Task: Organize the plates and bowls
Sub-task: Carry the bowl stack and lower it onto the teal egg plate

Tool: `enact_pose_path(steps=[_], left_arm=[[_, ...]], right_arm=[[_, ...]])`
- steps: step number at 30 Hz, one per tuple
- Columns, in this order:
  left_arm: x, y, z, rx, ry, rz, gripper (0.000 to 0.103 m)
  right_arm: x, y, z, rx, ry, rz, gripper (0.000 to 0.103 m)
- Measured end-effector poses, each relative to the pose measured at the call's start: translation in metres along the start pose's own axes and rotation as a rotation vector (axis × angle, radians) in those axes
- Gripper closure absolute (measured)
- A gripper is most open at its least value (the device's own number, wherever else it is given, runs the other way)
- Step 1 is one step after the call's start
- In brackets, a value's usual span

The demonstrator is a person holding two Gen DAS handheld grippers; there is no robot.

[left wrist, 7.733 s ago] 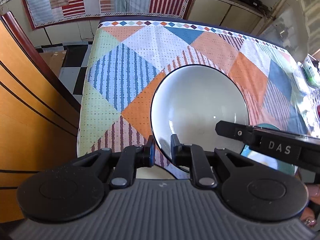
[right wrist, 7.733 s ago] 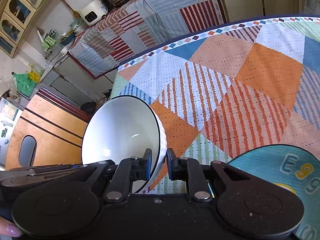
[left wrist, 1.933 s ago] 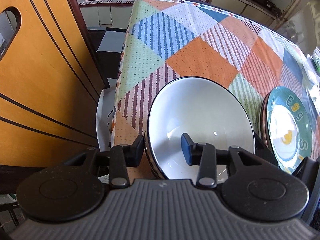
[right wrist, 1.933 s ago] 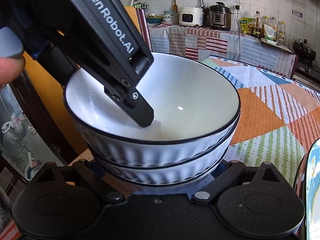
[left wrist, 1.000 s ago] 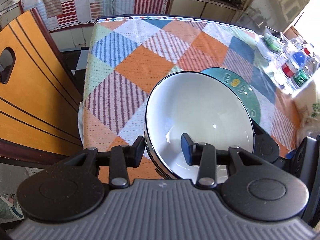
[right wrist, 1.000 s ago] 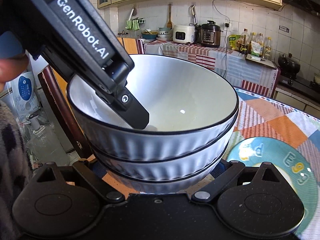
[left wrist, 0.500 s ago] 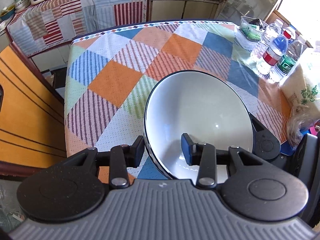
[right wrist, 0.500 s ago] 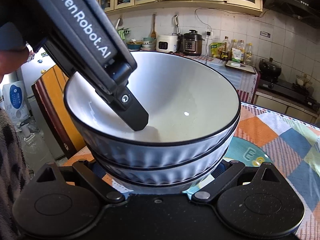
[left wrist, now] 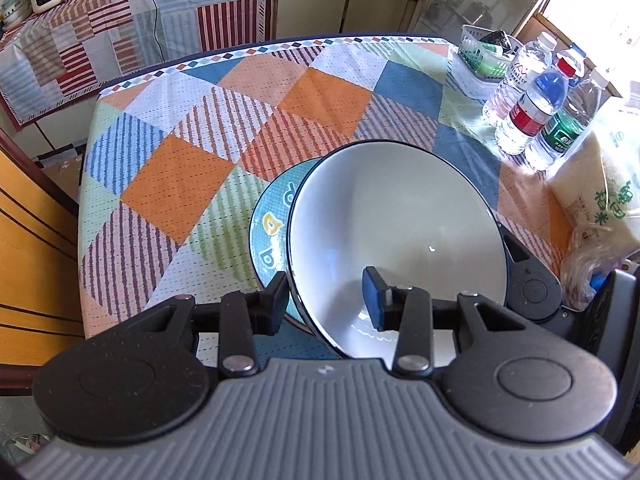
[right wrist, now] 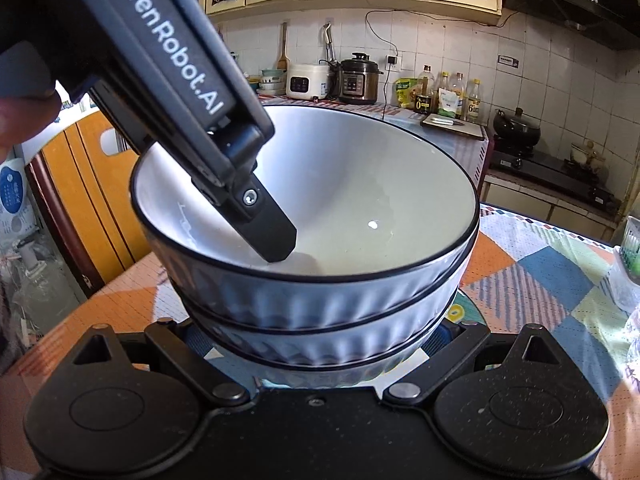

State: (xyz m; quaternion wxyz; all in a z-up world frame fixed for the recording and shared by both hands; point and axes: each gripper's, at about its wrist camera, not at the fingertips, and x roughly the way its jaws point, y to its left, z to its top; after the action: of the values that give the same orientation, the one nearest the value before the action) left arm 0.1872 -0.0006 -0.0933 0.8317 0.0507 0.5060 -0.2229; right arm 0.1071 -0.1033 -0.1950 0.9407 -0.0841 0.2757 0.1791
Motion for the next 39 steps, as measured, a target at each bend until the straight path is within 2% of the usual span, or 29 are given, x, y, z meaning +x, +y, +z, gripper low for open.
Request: enact_pose_path(steps=[13, 17, 25, 28, 32, 35, 39], left_arm=[[0.050, 0.001, 0.017, -0.016, 0.010, 0.009, 0.065], [0.062, 0.007, 0.017, -0.028, -0.013, 0.003, 0.065], [0.077, 0.010, 0.017, -0.018, -0.033, -0.003, 0.065], [0.082, 0.010, 0.013, -0.018, -0.026, -0.005, 0.065], [0.087, 0.013, 0.007, -0.023, -0.027, -0.012, 0.065], [0.089, 0.016, 0.005, -0.034, -0.035, -0.023, 0.065], [0.089, 0.017, 0.001, -0.020, -0.064, -0.023, 0.065]], right_arm=[[0.027, -0.021, -0.013, 0.100, 0.035, -0.015, 0.004], [0.041, -0.028, -0.011, 0.100, 0.067, -0.014, 0.004], [0.056, -0.033, -0.015, 0.092, 0.079, -0.030, 0.004], [0.060, -0.027, -0.020, 0.051, 0.086, -0.067, 0.004], [0.061, -0.029, -0.023, 0.069, 0.112, -0.046, 0.004], [0.063, -0.025, -0.026, 0.047, 0.111, -0.069, 0.004], [0.062, -0.024, -0.026, 0.088, 0.109, -0.076, 0.004]])
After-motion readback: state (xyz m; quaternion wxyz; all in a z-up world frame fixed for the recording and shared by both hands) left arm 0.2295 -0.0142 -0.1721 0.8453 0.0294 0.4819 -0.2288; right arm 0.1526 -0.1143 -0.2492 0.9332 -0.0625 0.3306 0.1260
